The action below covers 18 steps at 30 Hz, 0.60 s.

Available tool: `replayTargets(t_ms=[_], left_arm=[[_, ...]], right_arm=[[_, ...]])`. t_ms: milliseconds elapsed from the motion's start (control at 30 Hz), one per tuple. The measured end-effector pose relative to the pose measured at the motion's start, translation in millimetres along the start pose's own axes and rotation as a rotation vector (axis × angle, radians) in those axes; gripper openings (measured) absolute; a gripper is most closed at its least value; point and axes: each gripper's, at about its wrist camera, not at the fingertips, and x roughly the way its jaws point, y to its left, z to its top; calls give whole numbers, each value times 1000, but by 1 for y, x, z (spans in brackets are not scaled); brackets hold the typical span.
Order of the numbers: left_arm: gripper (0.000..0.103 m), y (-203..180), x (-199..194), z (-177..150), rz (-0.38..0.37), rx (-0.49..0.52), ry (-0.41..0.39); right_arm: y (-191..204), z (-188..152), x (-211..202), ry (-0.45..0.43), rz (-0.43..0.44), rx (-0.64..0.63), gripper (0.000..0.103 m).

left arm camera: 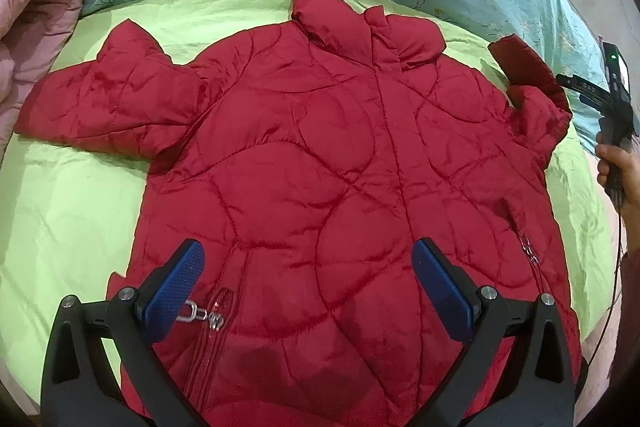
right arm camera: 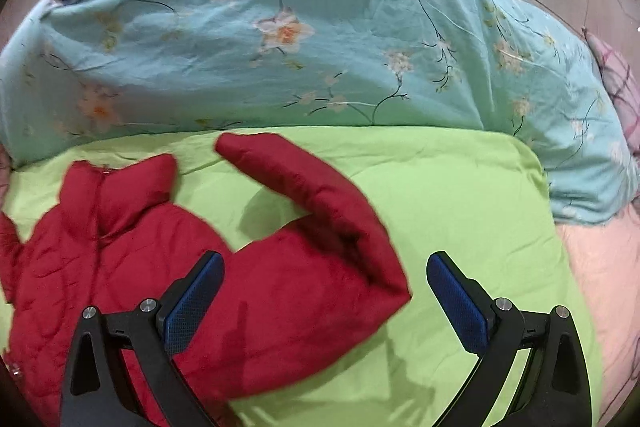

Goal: Fold large clothes
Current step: 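Reach the right tool to the jacket sleeve and close on it, then fold the held sleeve across the jacket body and open the right tool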

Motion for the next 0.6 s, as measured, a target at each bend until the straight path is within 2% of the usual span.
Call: replayTargets(t_ms=[100, 200, 267, 333, 367, 467, 600], left_arm=[[103, 1, 6, 3, 1, 3, 5], [103, 2, 13, 4, 5, 4, 13], [103, 5, 17, 5, 4, 1, 20], [103, 6, 21, 8, -3, -5, 25], [103, 6, 24, 11, -17, -8, 25], [103, 4, 27, 21, -73, -10, 15], [103, 1, 33, 35, -130, -16, 14]], right_arm=[[-4, 6, 21, 21, -8, 6, 100], [-9, 12, 43, 63, -29, 13, 90], [-10, 13, 55, 89, -43, 1, 77], [-13, 12, 65, 114, -11, 23, 37], [-13, 11, 66, 115, 7, 38, 32], [-2, 9, 54, 80, 51, 37, 22], [30, 6, 29, 32, 137, 4, 20]])
